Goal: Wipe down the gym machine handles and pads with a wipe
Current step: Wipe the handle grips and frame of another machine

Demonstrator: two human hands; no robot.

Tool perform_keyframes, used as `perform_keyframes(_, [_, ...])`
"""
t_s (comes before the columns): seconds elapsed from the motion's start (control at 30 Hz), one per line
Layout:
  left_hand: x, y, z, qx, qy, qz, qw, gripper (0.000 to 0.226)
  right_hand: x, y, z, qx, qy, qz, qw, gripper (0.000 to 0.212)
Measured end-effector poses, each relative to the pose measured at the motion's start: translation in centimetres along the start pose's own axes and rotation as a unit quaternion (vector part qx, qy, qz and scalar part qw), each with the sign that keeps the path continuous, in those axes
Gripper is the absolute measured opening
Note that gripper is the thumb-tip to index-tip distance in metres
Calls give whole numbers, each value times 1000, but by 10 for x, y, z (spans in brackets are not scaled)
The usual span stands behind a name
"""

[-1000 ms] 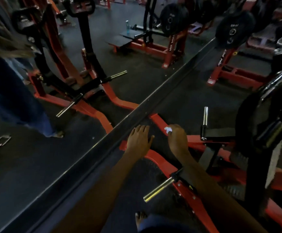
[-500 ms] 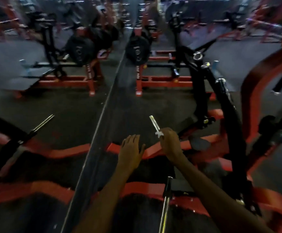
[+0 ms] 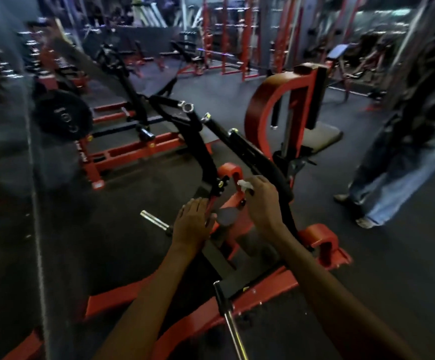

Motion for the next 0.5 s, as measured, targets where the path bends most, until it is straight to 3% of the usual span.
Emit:
perform_keyframes(0.23, [-36, -83, 12, -45, 25, -124, 991, 50, -4, -62, 42, -150, 2, 1, 989, 30])
perform_keyframes(0.3, [-46, -105, 16, -50, 29, -163, 985, 54, -3, -87, 33, -120, 38, -8, 992, 32])
perform_keyframes(0.43, [-57, -148, 21, -51, 44, -205, 976, 53, 3, -106, -4, 39, 145, 38, 988, 33])
perform_keyframes(0.5, [-63, -170, 18, -51, 37, -249, 967, 51, -1, -100, -1, 45, 155, 37, 986, 36])
Point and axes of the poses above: each hand's wrist, its own y-axis away from the middle knuckle, its own z-axis out of the back of the hand, x = y × z, the point moved 8 cm from there along -y, towards the middle knuckle, and after that the axes turned 7 degrees about -z, right-handed, at the moved point
